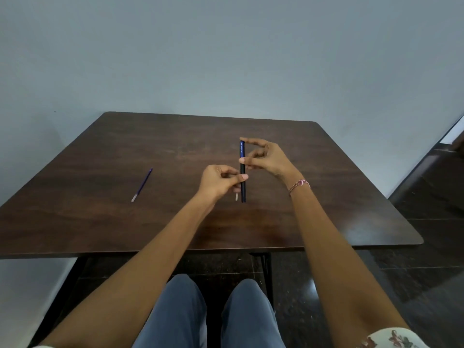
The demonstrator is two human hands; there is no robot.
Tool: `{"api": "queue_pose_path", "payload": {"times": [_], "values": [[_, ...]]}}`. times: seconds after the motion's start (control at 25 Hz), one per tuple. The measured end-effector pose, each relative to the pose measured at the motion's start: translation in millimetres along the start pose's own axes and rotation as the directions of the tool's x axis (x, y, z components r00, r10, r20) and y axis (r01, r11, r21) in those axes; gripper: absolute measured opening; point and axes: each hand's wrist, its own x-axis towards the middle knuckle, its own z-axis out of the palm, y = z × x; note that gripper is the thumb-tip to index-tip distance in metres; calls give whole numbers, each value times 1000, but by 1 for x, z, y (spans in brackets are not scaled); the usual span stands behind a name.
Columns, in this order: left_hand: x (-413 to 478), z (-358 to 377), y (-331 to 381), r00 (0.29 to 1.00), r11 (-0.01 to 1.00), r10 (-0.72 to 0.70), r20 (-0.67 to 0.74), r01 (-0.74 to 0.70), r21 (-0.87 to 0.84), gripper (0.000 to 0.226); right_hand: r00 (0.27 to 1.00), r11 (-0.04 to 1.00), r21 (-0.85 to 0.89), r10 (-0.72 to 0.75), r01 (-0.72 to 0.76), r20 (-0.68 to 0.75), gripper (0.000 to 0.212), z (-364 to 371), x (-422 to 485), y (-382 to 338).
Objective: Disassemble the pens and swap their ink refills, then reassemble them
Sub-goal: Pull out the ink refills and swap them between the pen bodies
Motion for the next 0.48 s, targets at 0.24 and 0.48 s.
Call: {"api": "queue_pose_path", "payload": {"times": [0.24, 0.48], "values": [[18, 75, 0, 983, 983, -180, 25, 181, -23, 29, 969, 981, -21, 186, -192, -164, 31, -59, -4, 18], [38, 139, -4, 941, 941, -337, -10, 337, -22, 22, 921, 933, -109, 311, -343, -233, 42, -110, -1, 47]]}}
